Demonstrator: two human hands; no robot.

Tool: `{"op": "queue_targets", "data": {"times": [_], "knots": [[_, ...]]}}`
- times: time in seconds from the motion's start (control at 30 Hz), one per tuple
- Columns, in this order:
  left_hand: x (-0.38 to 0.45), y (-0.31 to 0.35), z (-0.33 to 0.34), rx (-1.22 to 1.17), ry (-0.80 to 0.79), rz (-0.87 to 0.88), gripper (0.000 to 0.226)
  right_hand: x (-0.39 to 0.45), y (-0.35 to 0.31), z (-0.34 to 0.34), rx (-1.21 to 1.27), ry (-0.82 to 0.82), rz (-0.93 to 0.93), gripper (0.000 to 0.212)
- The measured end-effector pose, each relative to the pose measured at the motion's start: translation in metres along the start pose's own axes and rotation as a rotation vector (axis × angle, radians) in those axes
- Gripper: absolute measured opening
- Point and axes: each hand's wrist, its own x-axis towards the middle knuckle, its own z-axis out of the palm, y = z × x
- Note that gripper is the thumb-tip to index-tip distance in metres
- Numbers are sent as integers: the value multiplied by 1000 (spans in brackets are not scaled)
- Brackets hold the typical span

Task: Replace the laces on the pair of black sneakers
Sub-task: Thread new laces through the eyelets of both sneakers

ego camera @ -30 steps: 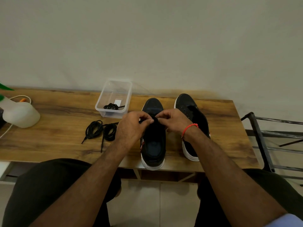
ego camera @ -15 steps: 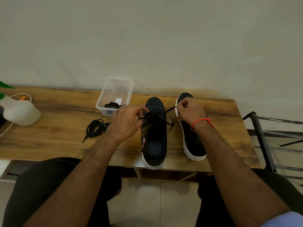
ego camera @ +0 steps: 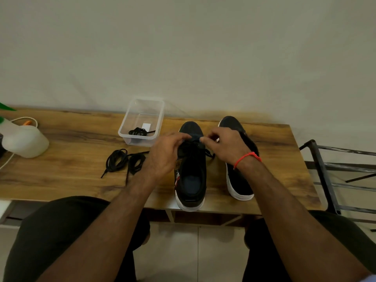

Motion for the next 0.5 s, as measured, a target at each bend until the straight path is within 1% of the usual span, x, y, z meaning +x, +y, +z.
{"op": "queue_targets", "data": {"times": [0.07, 0.13, 0.23, 0.3, 0.37, 0.5], "knots": [[1, -6, 11, 33, -68, 32, 32, -8, -4, 5, -9, -62, -34, 25], [1, -10, 17, 97, -94, 28, 35, -12, -3, 11, -34, -99, -57, 21], [0, -11, 18, 134, -82, -1, 38, -14, -2, 15, -59, -98, -68, 10], [-1, -10, 19, 160, -64, -11, 40, -16, -2, 13, -78, -100, -79, 7], [-1, -11, 19, 177, -63, -33, 41, -17, -2, 11, -103, -117, -118, 11], [-4, -7, 18, 216, -114, -45, 45, -20, -2, 7, -148, -158, -196, 21]]}}
